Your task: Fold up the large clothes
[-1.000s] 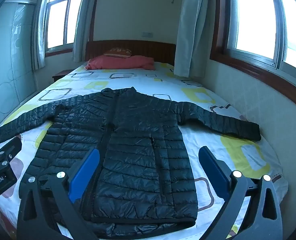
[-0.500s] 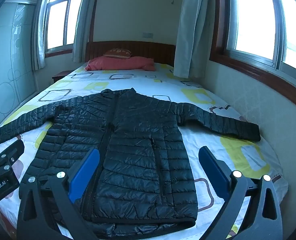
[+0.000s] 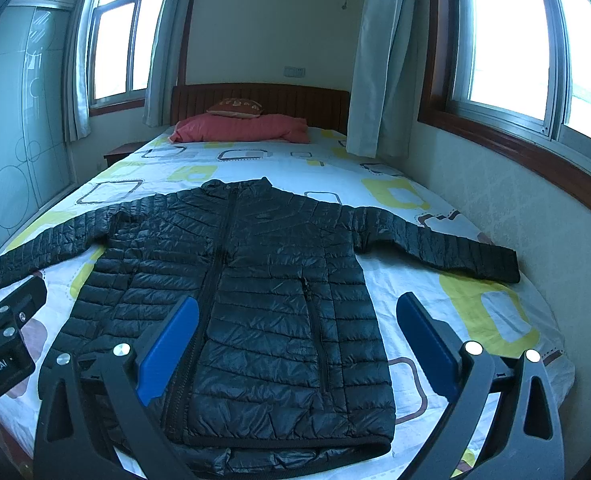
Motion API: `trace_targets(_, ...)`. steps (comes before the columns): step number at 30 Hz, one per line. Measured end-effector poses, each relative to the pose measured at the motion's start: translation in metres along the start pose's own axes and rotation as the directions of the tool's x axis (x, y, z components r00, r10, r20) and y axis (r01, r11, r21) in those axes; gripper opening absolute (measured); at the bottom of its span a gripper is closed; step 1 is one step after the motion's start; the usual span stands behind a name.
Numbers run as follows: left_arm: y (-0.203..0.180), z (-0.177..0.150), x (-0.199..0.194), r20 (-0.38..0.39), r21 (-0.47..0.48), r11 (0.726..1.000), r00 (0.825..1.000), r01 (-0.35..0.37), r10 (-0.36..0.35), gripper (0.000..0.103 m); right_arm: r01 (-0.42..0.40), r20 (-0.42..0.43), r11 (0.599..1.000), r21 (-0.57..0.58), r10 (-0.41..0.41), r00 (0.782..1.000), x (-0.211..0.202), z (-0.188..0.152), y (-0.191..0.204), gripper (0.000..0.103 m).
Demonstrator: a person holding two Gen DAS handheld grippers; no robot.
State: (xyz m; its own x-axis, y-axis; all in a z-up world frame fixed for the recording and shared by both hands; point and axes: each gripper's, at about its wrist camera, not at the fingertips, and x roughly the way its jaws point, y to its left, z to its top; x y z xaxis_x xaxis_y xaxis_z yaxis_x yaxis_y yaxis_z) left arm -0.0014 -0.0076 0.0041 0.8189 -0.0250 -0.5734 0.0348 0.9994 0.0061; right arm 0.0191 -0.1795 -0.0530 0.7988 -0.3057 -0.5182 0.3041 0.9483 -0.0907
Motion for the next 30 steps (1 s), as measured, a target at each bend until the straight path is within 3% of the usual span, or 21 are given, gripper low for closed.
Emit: trace_targets(30,0.0064,0.0032,-0.002,0.007,0.004,1.0,1.0,0.003,-0.003,0.101,0.001,0.004,1.0,0.001,-0.001,1.0,-0.0013,0.0005,0.0008,0.098)
